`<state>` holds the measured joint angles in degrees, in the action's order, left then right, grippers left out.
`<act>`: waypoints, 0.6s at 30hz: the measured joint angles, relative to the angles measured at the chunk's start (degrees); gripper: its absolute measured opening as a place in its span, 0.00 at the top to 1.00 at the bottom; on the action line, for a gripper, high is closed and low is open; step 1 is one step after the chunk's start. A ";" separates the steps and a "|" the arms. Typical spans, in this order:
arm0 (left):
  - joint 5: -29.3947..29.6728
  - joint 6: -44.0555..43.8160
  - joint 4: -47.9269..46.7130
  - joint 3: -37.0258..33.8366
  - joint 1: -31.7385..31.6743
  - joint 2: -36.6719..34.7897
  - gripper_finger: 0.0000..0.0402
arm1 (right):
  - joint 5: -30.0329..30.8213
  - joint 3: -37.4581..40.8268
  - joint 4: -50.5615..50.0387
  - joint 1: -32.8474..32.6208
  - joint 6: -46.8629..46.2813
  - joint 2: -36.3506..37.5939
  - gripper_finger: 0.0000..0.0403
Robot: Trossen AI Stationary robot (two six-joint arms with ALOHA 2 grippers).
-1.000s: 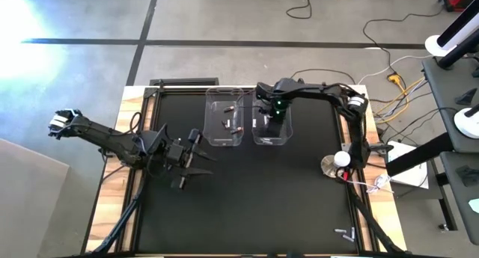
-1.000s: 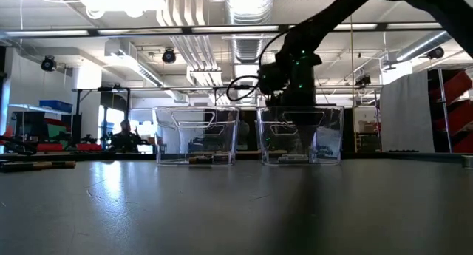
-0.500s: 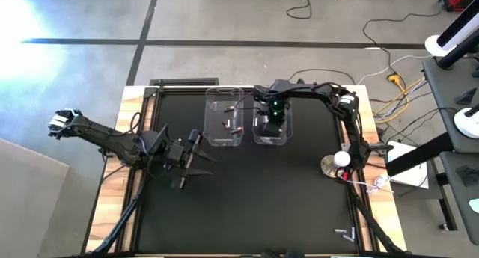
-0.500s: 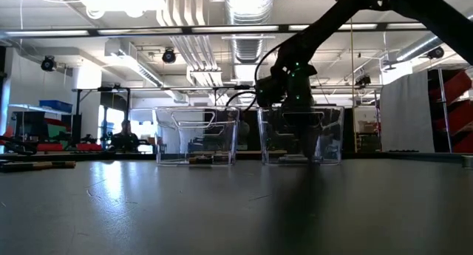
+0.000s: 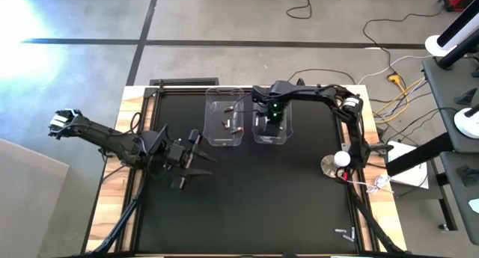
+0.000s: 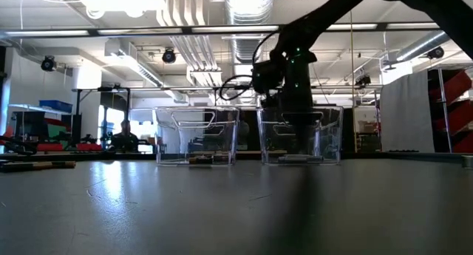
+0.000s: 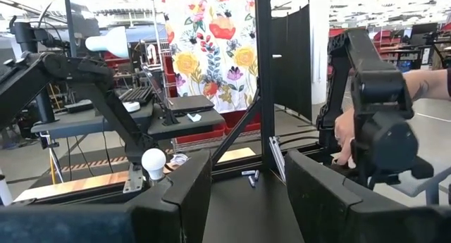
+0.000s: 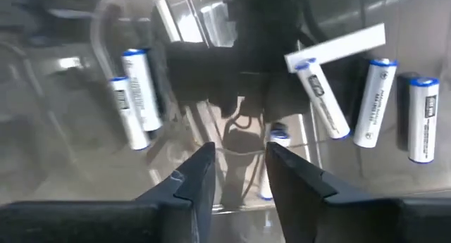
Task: Sort batteries
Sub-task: Adjust the right transparent bin
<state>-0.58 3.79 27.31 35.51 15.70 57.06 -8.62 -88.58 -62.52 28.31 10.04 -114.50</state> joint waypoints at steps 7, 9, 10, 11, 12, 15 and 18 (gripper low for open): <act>0.00 -0.02 0.00 0.02 0.00 0.00 0.60 | 0.27 -0.04 0.02 -2.85 0.32 4.83 0.64; 0.00 -0.03 0.00 0.02 0.00 -0.01 0.60 | 1.21 -0.05 -0.01 -3.74 0.44 6.74 0.63; 0.00 -0.06 0.02 0.02 0.00 -0.02 0.60 | 1.68 -0.09 -0.04 -4.07 0.46 7.68 0.62; 0.00 -0.26 0.02 0.02 0.02 -0.02 0.60 | 1.73 -0.06 -0.16 -4.40 0.46 8.50 0.62; 0.00 -0.41 0.00 0.02 0.04 -0.02 0.60 | 1.89 0.07 -0.17 -4.83 0.44 9.24 0.62; 0.00 -1.03 0.00 0.04 0.10 -0.02 0.60 | 2.23 0.62 -0.33 -6.15 0.04 11.41 0.62; 0.00 -1.31 0.00 0.04 0.20 -0.04 0.60 | 2.23 1.36 -1.04 -7.43 -0.24 12.86 0.62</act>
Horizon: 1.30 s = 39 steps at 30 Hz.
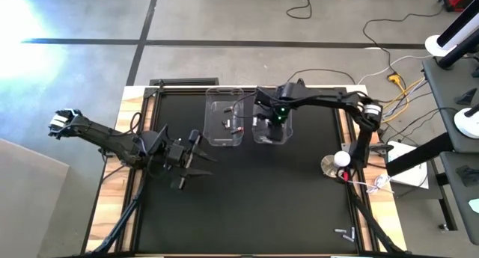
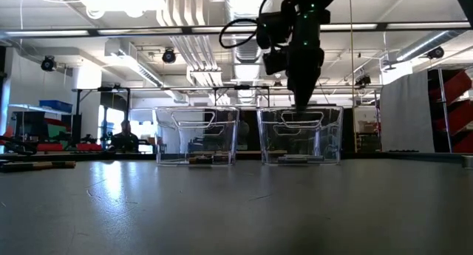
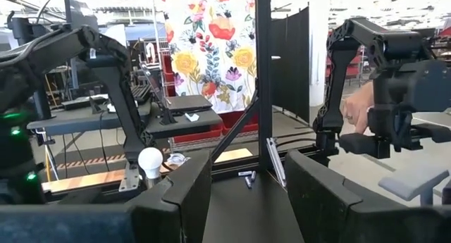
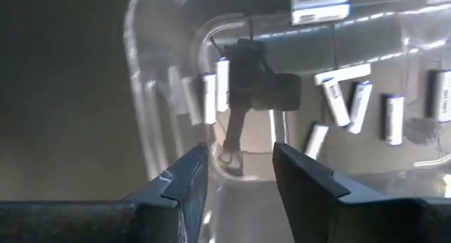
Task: Sort batteries
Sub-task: Adjust the right transparent bin, then put the white battery into the right transparent bin
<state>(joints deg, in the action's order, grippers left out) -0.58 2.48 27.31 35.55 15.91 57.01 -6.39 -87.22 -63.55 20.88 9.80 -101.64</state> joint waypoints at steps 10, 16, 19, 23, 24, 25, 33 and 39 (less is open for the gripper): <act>-0.02 -0.04 -0.37 0.00 0.58 0.00 0.60 | 5.05 2.96 -6.47 -0.87 -0.39 0.30 0.61; 0.00 -0.02 -0.42 0.00 0.58 0.00 0.60 | 5.07 4.21 -9.60 -1.15 0.03 0.50 0.61; 0.00 -0.02 -0.42 0.00 0.58 0.00 0.60 | 5.75 4.24 -11.02 -1.16 0.11 0.79 0.61; 0.02 -0.02 -0.42 0.00 0.58 0.00 0.60 | 10.76 4.24 -12.52 -1.51 0.35 1.72 0.60; 0.04 -0.02 -0.42 0.00 0.58 0.00 0.60 | 11.58 4.24 -12.78 -1.64 0.50 1.87 0.60; 0.04 -0.02 -0.42 0.00 0.58 0.00 0.60 | 12.34 4.24 -12.95 -1.85 0.53 1.96 0.59; 0.07 1.07 -0.37 0.00 0.58 0.00 0.60 | 14.90 4.24 -13.08 -4.69 -1.12 3.26 0.57; 0.07 3.91 -0.35 -0.07 0.61 0.00 0.60 | 25.34 4.24 -13.21 -16.56 -3.98 6.51 0.59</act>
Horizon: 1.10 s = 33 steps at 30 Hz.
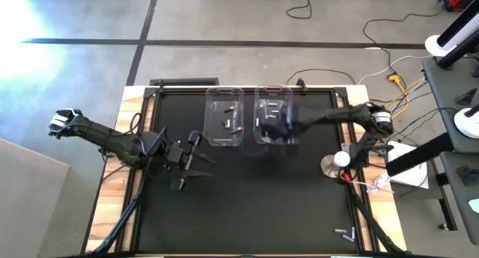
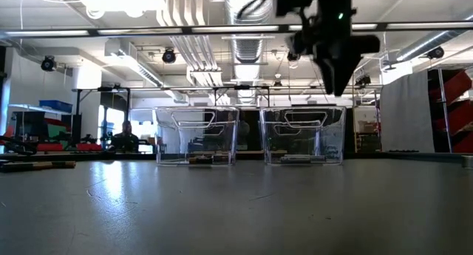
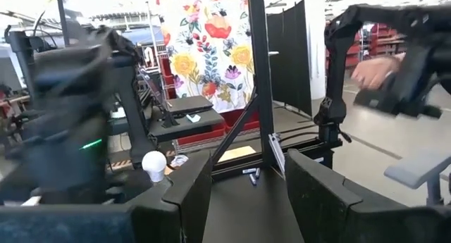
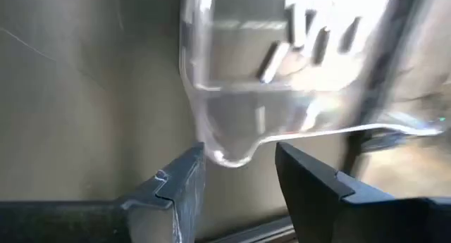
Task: Sort batteries
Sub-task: Put the white battery into the right transparent bin
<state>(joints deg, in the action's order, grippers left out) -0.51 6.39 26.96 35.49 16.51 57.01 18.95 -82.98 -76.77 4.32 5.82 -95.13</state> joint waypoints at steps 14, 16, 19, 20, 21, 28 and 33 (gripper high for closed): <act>-1.11 1.60 3.78 -0.79 0.32 3.14 0.60 | 3.41 -0.13 1.58 -33.11 -31.11 8.11 0.58; -1.15 0.83 4.62 -0.79 0.33 3.46 0.60 | 1.66 0.06 4.04 -36.87 -34.94 7.20 0.59; -1.14 -0.89 5.31 -0.79 0.34 3.56 0.60 | -1.86 0.14 7.12 -41.90 -40.75 4.61 0.61; -1.02 -1.85 5.20 -0.79 0.33 3.42 0.60 | -3.64 0.15 8.16 -43.28 -42.54 3.44 0.62; -0.75 -2.69 4.97 -0.77 0.33 3.30 0.60 | -5.44 0.15 9.34 -44.59 -44.32 2.22 0.63; -0.48 -1.70 2.79 0.11 0.33 1.27 0.60 | -21.47 0.90 9.38 -50.35 -55.94 -7.90 0.65; -0.46 1.58 2.29 0.96 0.35 1.07 0.60 | -36.64 3.22 9.72 -52.54 -60.09 -12.89 0.61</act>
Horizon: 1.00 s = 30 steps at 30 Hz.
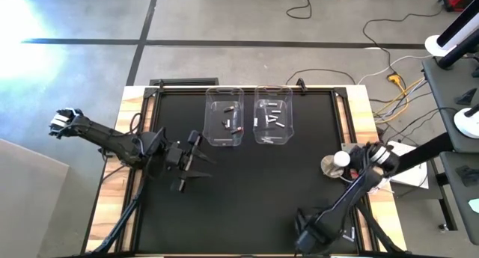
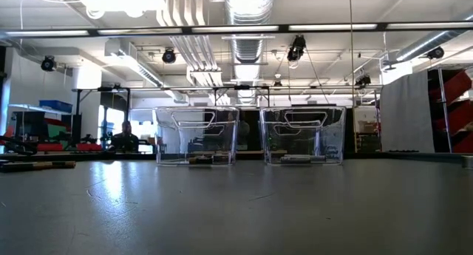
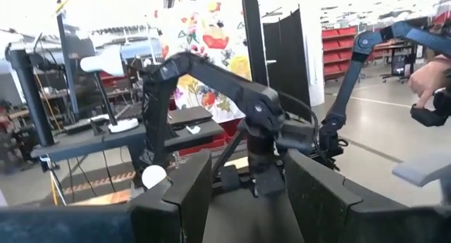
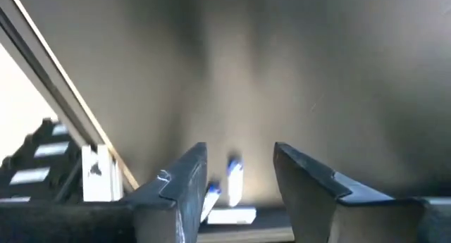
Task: Sort batteries
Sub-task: Put the white battery into the right transparent bin
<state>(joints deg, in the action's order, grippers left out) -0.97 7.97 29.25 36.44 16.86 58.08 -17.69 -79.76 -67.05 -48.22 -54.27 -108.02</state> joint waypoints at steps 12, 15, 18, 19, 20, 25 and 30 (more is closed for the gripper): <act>0.07 5.26 -3.49 2.83 -0.02 0.00 0.60 | -8.28 6.57 5.89 -6.32 -10.69 -0.10 0.55; 0.08 5.41 -3.85 3.30 -0.02 0.00 0.60 | -8.26 7.91 6.02 -6.28 -10.14 0.00 0.56; 0.09 5.92 -4.01 3.30 -0.02 0.00 0.60 | -8.27 9.49 6.51 -6.28 -9.13 0.08 0.59; 0.11 5.99 -4.02 3.30 -0.02 0.00 0.60 | -8.42 10.10 7.15 -6.28 -8.89 0.10 0.61; 0.11 6.00 -4.00 3.30 -0.02 0.00 0.60 | -9.17 10.85 8.17 -6.28 -8.73 0.12 0.62; 0.13 5.71 -4.08 3.30 -0.02 0.00 0.60 | -12.06 14.71 13.99 -6.17 -7.67 0.52 0.68; 0.13 4.68 -4.44 3.30 -0.02 0.00 0.60 | -12.32 17.08 15.38 -6.01 -6.37 0.71 0.76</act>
<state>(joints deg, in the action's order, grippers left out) -0.84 12.66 24.81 39.75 16.84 58.08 -30.01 -62.68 -51.67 -54.23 -60.64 -107.31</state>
